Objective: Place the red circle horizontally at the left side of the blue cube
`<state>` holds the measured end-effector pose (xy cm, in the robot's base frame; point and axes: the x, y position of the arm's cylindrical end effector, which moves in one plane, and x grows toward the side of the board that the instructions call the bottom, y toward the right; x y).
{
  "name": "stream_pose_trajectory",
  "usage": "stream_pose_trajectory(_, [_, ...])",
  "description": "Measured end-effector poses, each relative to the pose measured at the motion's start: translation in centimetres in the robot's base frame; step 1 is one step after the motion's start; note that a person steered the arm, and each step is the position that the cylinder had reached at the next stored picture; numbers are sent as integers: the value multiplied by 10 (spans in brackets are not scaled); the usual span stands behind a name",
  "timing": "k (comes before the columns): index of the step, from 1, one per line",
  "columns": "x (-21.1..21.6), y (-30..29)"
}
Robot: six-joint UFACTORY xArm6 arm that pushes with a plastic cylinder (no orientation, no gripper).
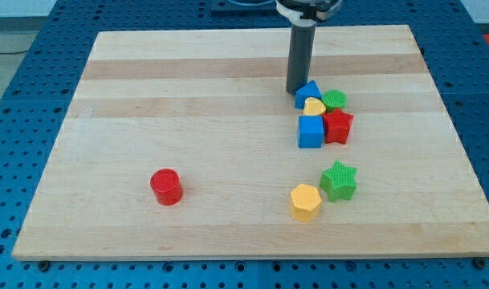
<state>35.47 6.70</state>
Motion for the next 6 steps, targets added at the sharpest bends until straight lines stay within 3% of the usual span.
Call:
stream_pose_trajectory(1, [-8,-48])
stream_pose_trajectory(2, [11,-101])
stream_pose_trajectory(6, [218,-113])
